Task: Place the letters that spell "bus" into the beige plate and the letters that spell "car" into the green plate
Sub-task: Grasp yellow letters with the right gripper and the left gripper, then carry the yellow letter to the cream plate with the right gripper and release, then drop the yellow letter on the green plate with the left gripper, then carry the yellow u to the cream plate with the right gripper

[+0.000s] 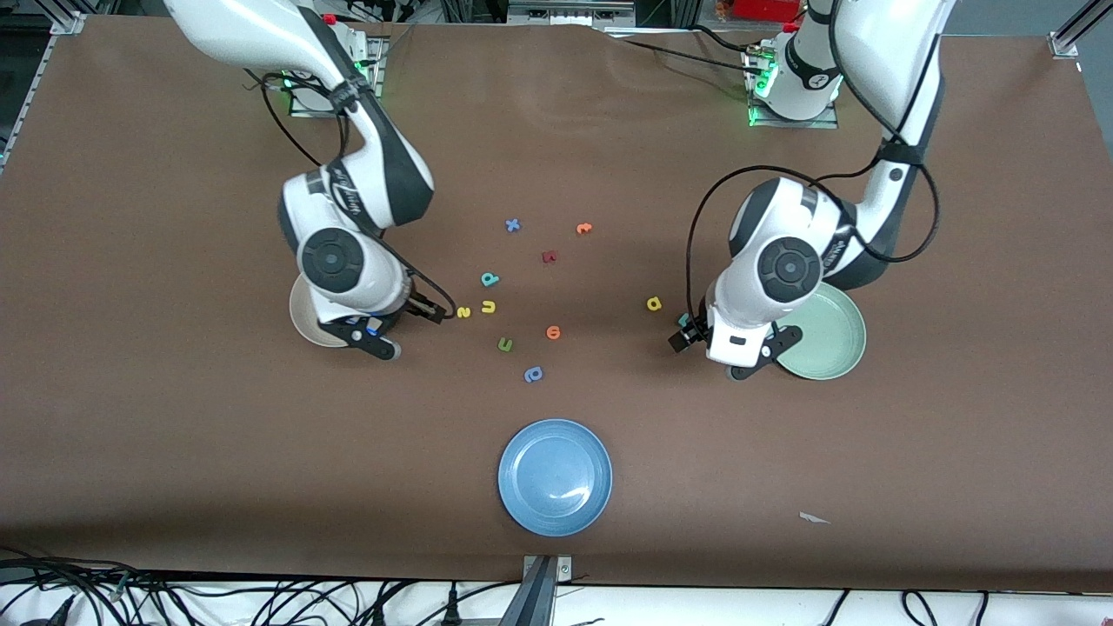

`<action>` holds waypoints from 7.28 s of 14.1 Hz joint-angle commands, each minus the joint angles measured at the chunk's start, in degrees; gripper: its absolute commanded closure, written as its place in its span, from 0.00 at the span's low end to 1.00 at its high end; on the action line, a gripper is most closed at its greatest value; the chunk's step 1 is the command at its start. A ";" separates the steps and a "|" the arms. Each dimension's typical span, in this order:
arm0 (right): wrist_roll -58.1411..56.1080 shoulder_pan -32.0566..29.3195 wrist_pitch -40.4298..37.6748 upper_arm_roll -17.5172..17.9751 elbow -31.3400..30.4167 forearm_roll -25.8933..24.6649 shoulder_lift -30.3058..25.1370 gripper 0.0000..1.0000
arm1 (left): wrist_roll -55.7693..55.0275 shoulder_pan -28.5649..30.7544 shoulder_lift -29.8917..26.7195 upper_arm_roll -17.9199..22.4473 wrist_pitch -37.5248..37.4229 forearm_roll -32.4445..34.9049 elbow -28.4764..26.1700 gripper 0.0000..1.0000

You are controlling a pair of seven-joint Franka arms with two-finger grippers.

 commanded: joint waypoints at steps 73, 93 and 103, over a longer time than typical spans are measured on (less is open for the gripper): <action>-11.43 1.39 3.92 -0.14 1.48 10.05 3.98 0.00 | 25.34 10.09 2.01 -0.23 -16.22 -2.13 5.28 0.87; -16.35 7.29 9.55 -0.14 5.01 1.88 12.86 0.46 | 42.07 22.32 5.61 -0.23 -16.59 8.86 4.75 0.30; -16.53 8.25 9.64 -0.14 3.43 1.79 12.78 0.68 | 41.55 21.96 2.62 -4.61 -16.76 8.16 5.27 0.00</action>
